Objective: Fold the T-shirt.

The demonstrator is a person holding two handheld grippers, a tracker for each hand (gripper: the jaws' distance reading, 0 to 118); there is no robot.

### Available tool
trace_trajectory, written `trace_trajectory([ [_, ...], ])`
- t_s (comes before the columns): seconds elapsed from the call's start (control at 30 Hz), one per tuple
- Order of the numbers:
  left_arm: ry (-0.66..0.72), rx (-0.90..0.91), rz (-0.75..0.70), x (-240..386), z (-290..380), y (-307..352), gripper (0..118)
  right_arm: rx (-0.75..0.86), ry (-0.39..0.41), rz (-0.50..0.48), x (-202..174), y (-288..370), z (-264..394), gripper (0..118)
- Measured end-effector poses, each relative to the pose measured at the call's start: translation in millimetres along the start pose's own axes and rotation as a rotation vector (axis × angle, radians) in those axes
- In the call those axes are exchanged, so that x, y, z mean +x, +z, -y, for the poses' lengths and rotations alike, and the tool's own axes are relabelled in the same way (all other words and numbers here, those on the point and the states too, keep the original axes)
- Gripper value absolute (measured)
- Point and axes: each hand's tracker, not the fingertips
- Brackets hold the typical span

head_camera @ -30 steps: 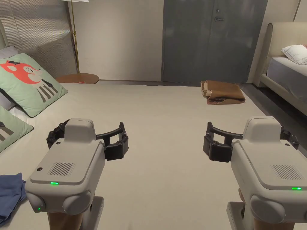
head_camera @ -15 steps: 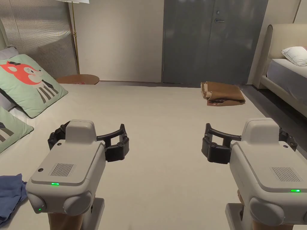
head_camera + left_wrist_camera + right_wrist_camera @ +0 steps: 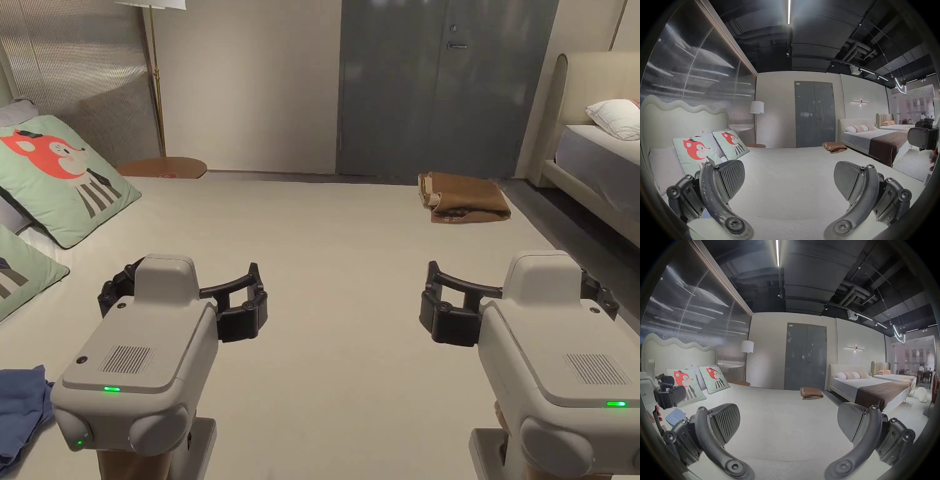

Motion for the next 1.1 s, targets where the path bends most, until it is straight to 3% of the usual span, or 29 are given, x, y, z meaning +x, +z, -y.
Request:
trace_trajectory([
  [1.1, -0.006, -0.008, 0.001, -1.8, -1.4, 2.9, 109, -0.045, -0.025, -0.016, 2.9, -10.0, 4.7, 118],
])
